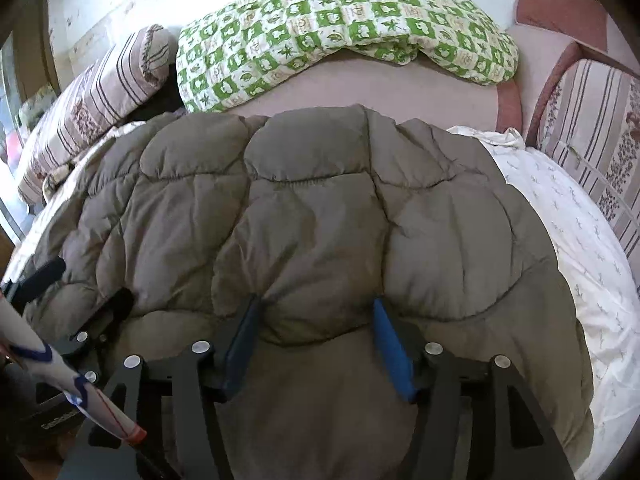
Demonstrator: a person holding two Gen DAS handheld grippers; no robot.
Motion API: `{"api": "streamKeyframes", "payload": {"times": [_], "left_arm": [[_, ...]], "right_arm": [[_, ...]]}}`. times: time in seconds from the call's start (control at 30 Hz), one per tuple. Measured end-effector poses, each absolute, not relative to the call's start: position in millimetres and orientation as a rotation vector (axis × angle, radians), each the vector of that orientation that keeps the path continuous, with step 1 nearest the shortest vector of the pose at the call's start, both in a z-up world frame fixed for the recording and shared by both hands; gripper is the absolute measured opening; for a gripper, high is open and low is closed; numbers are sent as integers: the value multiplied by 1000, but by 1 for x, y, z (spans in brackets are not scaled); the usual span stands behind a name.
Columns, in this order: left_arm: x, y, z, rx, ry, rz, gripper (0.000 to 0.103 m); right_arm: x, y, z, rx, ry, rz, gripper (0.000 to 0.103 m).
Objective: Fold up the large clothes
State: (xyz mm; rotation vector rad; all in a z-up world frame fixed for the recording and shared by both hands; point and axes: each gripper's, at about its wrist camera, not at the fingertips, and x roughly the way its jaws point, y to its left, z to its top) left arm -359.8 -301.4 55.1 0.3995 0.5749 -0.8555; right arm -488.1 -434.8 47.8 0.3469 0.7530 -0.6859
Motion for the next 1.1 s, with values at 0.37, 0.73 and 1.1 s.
{"api": "streamKeyframes", "payload": {"times": [0.37, 0.73, 1.1], "left_arm": [[-362, -302, 52, 407, 551, -845, 102], [-361, -302, 53, 405, 544, -844, 102], [-362, -302, 53, 410, 529, -838, 103]], "right_arm": [[-485, -436, 46, 333, 758, -687, 67], [-515, -439, 73, 349, 689, -758, 67], [-536, -473, 47, 421, 779, -862, 68]]}}
